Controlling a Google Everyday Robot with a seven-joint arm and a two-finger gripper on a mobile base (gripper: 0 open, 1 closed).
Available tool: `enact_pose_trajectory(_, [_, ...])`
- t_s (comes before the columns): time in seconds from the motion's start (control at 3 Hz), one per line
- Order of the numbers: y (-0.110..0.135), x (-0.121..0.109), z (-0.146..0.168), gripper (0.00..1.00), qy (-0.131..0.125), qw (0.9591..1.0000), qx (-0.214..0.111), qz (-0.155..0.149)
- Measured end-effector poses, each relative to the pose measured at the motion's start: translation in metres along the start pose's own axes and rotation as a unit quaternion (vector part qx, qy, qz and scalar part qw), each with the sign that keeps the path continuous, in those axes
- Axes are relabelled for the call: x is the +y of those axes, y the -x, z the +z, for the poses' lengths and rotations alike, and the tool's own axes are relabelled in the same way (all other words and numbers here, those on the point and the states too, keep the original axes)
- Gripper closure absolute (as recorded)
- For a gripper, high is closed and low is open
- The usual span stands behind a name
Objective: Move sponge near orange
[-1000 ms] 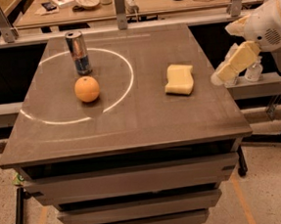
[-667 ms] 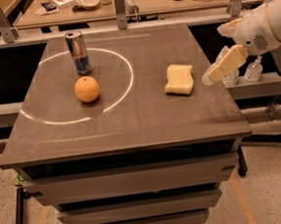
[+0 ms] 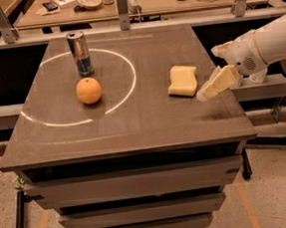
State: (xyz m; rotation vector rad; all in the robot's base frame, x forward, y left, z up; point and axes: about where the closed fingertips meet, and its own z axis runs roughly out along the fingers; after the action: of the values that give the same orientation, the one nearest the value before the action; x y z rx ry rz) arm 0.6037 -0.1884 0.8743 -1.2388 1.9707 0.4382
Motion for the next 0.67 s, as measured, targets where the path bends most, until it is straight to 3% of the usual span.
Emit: enact_pose_trajectory(0.67, [-0.028, 0.0, 0.035, 0.0, 0.018, 0.9998, -0.013, -0.002])
